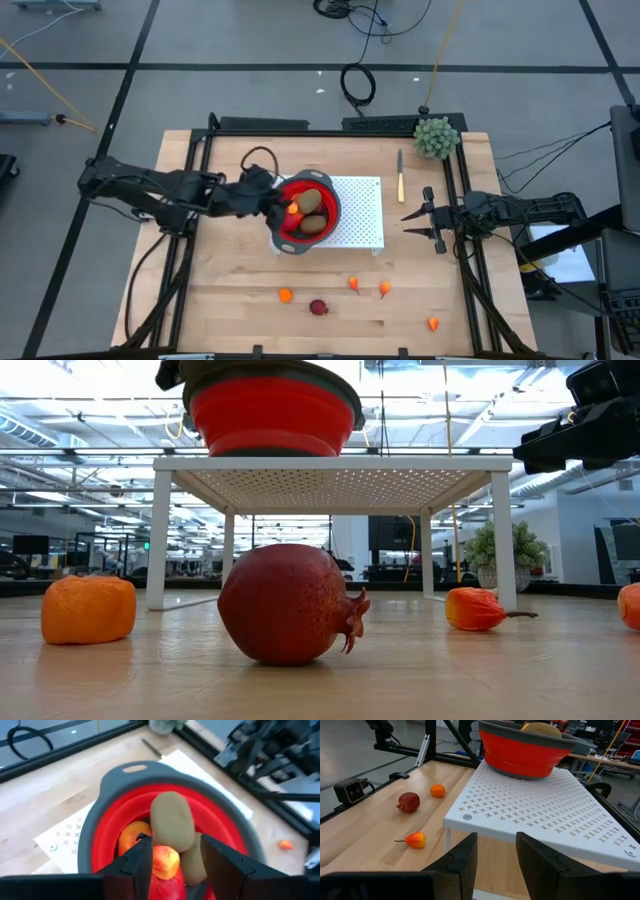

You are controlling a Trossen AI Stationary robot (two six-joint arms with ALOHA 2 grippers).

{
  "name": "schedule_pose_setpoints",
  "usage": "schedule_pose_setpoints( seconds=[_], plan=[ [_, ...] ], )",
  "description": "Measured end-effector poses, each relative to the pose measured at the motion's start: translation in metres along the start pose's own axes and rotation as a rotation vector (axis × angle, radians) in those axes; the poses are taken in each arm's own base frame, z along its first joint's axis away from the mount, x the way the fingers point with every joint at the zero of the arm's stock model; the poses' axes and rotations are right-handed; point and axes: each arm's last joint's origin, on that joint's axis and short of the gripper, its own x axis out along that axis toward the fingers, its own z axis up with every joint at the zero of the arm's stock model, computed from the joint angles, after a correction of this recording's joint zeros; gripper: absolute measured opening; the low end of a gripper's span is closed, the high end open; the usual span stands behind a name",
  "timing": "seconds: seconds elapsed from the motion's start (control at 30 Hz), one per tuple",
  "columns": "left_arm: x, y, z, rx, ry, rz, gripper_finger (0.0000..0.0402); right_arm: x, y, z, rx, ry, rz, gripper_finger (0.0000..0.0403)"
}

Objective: Pick & Place Fruit
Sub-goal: Put the orange into the strainer bowl on the shelf

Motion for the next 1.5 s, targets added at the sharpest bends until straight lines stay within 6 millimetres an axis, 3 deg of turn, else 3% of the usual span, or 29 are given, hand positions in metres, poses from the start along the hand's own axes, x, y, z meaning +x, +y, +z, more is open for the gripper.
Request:
schedule_pose_setpoints(
  seconds=[0.13,0.3,0.53,0.7,0.97,1.23,1.5],
  plan=[
    [-0.014,-0.006,-0.001,0.017,-0.02,-0.069,0.0148,0.0,0.0,0.0,0.0,0.0,0.0,0.013],
    [-0.031,-0.027,-0.013,0.094,-0.009,-0.239,0.0129,0.0,0.0,0.0,0.0,0.005,0.001,0.013],
    [-0.051,-0.057,-0.048,0.232,0.031,-0.381,0.0087,0.0,0.0,-0.001,0.0,0.009,0.001,0.013],
    [-0.052,-0.074,-0.078,0.34,0.086,-0.41,0.0053,0.0,0.0,-0.001,0.0,0.008,0.002,0.013],
    [-0.036,-0.095,-0.124,0.517,0.165,-0.395,0.0003,0.0,0.0,-0.001,0.0,0.008,0.001,0.013],
    [-0.005,-0.106,-0.164,0.73,0.223,-0.331,0.0004,0.0,0.0,-0.001,-0.001,0.008,0.001,0.013],
    [0.021,-0.108,-0.193,0.807,0.294,-0.271,0.0016,0.0,0.0,-0.001,-0.002,0.008,0.001,0.013]
  ],
)
